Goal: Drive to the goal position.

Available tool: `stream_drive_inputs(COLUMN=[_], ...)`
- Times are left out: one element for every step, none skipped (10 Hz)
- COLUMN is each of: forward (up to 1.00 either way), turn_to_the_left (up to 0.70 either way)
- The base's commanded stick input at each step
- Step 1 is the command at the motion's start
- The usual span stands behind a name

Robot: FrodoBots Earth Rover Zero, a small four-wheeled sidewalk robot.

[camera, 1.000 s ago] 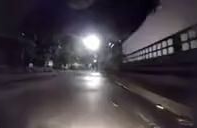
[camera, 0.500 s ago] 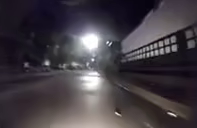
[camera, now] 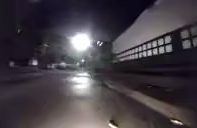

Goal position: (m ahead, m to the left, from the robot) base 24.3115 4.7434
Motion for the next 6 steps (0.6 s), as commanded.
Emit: stream_drive_inputs(forward=[0.70,0.70,0.70,0.70,0.70,0.70], turn_to_the_left=[0.00,0.00,0.00,0.00,0.00,0.00])
